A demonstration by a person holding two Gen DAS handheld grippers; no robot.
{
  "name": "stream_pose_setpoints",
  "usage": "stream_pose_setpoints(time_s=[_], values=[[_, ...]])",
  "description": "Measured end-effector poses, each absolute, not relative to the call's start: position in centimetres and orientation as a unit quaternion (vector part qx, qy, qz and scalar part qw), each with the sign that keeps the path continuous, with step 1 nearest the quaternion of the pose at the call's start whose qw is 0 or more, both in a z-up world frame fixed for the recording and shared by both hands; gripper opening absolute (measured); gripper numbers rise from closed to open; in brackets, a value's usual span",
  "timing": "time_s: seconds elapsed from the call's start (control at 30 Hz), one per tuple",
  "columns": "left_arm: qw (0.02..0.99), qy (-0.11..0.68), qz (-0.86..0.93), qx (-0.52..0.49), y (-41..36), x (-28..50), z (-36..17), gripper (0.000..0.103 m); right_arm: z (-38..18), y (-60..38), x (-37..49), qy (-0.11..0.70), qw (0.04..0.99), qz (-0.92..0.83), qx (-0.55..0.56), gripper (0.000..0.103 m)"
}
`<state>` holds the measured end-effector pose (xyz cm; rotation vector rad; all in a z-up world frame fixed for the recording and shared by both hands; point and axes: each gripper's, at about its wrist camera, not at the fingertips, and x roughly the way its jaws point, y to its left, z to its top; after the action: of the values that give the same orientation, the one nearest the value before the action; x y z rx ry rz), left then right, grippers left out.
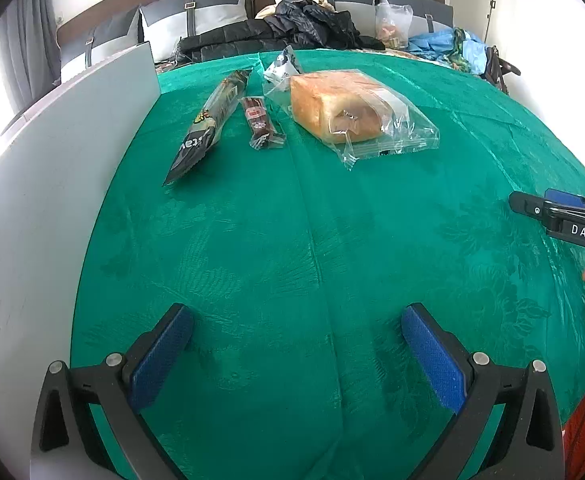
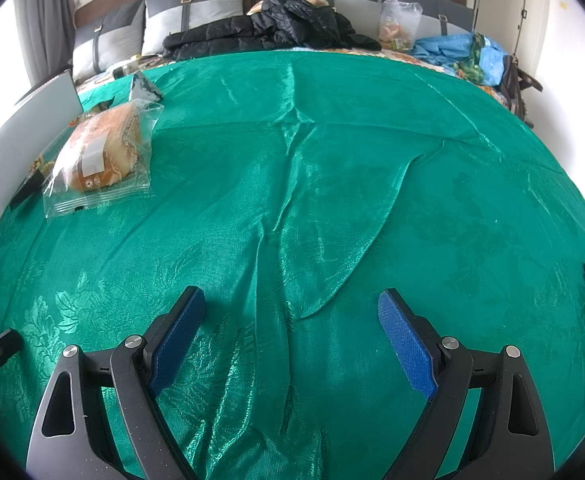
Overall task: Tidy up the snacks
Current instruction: 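Move the left gripper toward the long black-and-yellow stick snack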
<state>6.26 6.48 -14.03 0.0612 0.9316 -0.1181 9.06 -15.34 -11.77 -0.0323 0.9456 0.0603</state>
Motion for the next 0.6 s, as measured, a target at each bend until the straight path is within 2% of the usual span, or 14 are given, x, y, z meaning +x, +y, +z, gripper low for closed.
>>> stream_pose_setpoints(time_s=[0.6], values=[[0.892,0.447,-0.056,0.029,6.48,6.23,-14.04,0.103,-11.75,-15.34,9.05,0.455,0.89,0.029,-0.016,0.09]])
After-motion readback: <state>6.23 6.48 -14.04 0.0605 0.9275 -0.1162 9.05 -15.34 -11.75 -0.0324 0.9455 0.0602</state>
